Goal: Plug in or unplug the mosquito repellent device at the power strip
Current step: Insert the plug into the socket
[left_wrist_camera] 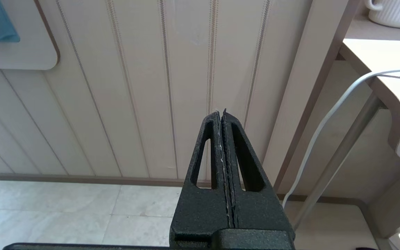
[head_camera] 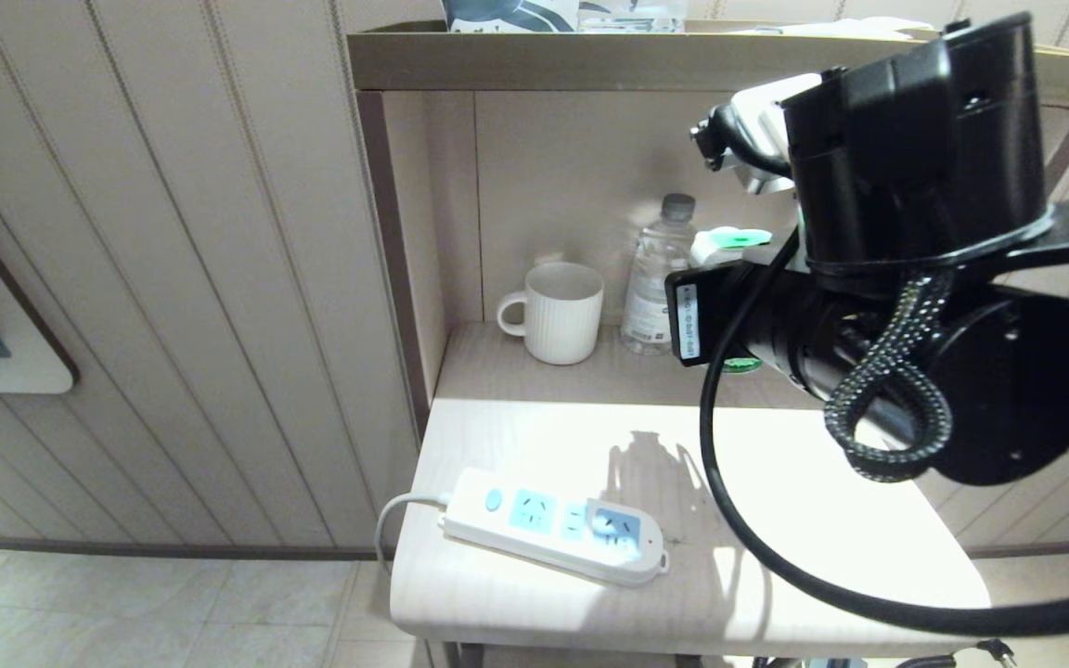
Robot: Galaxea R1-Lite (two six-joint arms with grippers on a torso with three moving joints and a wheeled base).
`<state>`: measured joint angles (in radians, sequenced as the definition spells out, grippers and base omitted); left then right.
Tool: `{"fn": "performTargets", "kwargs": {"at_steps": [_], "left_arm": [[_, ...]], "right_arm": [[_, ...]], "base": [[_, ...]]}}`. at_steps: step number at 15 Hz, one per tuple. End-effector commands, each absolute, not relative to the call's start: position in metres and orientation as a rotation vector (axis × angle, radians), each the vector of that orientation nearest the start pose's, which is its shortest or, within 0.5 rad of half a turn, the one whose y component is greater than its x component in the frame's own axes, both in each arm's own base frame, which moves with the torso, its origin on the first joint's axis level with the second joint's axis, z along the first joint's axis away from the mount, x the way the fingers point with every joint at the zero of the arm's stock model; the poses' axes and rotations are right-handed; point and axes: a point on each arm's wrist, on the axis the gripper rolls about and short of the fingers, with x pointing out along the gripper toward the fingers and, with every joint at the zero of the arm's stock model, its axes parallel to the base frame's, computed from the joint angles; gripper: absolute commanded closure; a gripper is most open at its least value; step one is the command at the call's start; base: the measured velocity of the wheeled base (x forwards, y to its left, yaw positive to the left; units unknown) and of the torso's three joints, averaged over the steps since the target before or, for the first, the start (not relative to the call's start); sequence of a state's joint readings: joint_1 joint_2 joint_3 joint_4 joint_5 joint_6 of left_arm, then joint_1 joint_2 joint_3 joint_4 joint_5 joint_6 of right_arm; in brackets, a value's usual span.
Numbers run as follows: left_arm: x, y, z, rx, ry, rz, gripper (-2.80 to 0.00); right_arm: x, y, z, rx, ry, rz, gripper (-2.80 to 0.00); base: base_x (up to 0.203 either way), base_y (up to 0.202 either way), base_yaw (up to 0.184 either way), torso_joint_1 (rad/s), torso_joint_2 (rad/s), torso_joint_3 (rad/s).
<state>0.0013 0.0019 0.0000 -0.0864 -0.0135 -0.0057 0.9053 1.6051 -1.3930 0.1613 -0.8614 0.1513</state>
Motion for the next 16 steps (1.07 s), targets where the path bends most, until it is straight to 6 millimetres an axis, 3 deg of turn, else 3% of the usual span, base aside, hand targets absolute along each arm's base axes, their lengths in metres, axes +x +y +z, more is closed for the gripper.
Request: {"fn": "performTargets", "kwargs": {"at_steps": [1, 6, 9, 13, 16], "left_arm": [[-0.023, 0.000, 0.084, -0.005, -0.085, -0.013, 0.00], [-0.023, 0.000, 0.084, -0.005, -0.084, -0.013, 0.00], [-0.023, 0.000, 0.084, -0.005, -0.084, -0.013, 0.00], [-0.023, 0.000, 0.084, -0.005, -0.084, -0.013, 0.00], [-0.023, 0.000, 0.084, -0.005, -0.084, -0.013, 0.00]], "right_arm": [[0.183, 0.203, 0.309, -0.090, 0.355, 0.085, 0.00], [0.194, 0.192, 0.319, 0.058, 0.703, 0.113, 0.00], [0.213, 0.199, 0.301, 0.109, 0.966, 0.103, 0.00], [0.220, 0.212, 0.285, 0.129, 1.087, 0.171, 0.00], [0.218, 0.213, 0.286, 0.139, 1.122, 0.209, 0.00]], "base": [[0.000, 0.000, 0.000, 0.000, 0.00, 0.000], [0.000, 0.000, 0.000, 0.000, 0.00, 0.000], [0.000, 0.000, 0.000, 0.000, 0.00, 0.000], [0.000, 0.000, 0.000, 0.000, 0.00, 0.000], [0.000, 0.000, 0.000, 0.000, 0.00, 0.000]]}}
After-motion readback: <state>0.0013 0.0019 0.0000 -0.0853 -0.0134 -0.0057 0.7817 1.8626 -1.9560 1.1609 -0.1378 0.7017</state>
